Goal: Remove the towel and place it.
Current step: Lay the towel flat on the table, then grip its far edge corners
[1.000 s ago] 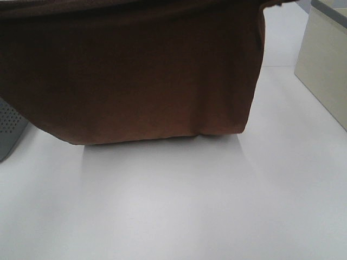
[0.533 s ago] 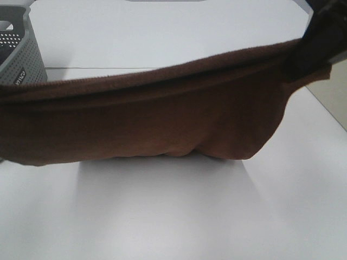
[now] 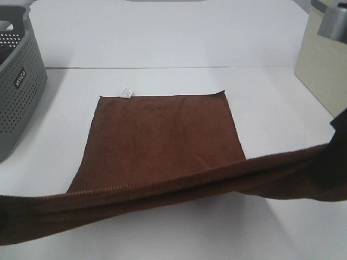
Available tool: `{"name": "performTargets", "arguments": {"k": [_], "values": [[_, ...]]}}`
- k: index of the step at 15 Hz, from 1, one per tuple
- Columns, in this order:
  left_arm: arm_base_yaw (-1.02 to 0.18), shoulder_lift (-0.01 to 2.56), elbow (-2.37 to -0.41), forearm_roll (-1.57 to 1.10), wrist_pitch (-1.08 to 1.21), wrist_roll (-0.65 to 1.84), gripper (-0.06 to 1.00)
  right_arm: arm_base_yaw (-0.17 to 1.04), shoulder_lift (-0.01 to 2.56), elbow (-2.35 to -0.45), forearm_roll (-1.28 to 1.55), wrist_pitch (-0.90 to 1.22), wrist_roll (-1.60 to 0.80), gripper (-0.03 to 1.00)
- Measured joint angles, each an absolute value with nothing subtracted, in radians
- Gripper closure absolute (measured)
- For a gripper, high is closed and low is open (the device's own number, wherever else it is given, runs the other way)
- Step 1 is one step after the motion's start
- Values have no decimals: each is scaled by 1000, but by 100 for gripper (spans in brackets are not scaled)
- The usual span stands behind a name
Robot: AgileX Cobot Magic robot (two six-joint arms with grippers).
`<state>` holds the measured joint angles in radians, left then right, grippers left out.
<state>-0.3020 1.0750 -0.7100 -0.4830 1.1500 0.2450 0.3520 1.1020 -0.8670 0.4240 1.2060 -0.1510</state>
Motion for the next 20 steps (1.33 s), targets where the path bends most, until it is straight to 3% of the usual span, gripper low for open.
{"name": "performTargets", "arguments": {"k": [5,11,20], "values": [[-328,1155,-656,-504,1153,270,94,347,1114,-731,443,1195,-151,96],[-608,1428,-656,-426,1117,150,94,344,1313,-628,436,1186,-180,96],[-619,1631,-738,-394,1095,96,94,335,1535,-584,437,1081,-282,96]]}}
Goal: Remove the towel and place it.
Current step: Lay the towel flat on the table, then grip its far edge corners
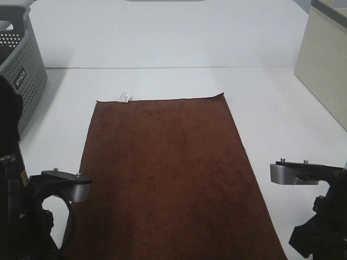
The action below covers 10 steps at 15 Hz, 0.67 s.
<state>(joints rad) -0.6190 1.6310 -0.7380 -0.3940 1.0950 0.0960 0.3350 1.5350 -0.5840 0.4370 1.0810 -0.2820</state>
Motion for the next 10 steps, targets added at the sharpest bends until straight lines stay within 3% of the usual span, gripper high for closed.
{"name": "performTargets", "arguments": {"k": [5,10], "values": [[-619,1751,-783,-418,1064,97,93,334,1639,-580,427,1023,-310,96],[-688,1776,-783,-424,1052,97,74,334,1639,-580,465,1022,-339,93]]}}
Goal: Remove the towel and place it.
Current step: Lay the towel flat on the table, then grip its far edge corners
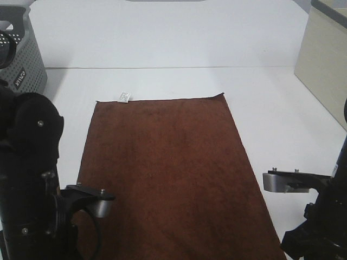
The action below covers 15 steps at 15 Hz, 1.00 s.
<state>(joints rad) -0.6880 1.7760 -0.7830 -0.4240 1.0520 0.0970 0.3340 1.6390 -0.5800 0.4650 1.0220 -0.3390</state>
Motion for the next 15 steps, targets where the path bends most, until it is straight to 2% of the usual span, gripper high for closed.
{"name": "performTargets", "arguments": {"k": [1,2,4,5,6,8,11,13,15], "values": [[-716,1776,-783,-424,1035,91,65,334,1639,-578,478,1022,-343,86],[-736,1776,-783,-424,1016,75,54,334,1639,-577,484,1028,-345,72],[-761,1776,-783,-424,986,37,29,334,1639,-577,485,1030,-345,37],[-765,1776,-783,-424,985,29,18,334,1639,-577,485,1035,-345,23],[-765,1776,-783,-424,988,27,13,334,1639,-577,485,1038,-345,16],[-765,1776,-793,-424,1017,26,10,334,1623,-577,485,1037,-345,11],[-765,1776,-858,-416,1027,33,10,334,1559,-622,483,1017,-345,11],[-738,1777,-936,-375,1053,46,10,332,1533,-714,442,990,-323,11],[-663,1777,-1027,-321,1070,52,10,286,1532,-841,405,974,-280,11]]}}
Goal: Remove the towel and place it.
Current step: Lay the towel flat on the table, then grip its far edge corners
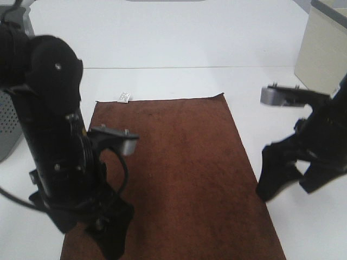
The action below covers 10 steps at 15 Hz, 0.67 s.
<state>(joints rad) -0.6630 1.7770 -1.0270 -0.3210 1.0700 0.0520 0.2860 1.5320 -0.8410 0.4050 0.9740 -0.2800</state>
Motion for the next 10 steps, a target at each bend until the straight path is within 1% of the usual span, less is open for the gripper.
{"name": "performTargets", "arguments": {"k": [2,3,4,5,6,8,9,10], "values": [[-547,1777,-1118,-274,1053,64,10,190,1553,-989,409,969,-277,11],[-515,1777,-1139,-263,1038,70,10,166,1565,-1028,409,969,-280,11],[-458,1778,-1176,-248,1007,78,10,115,1608,-1129,396,967,-285,11],[-367,1782,-1225,-235,963,82,10,95,1646,-1191,389,967,-290,10],[-305,1796,-1257,-231,942,82,10,89,1671,-1225,386,970,-293,10],[-227,1831,-1314,-228,930,83,10,82,1799,-1368,368,998,-301,10],[-173,1887,-1377,-225,926,93,10,81,1873,-1444,363,1015,-302,10],[-152,1934,-1423,-225,924,109,10,81,1987,-1566,360,1029,-303,10]]}}
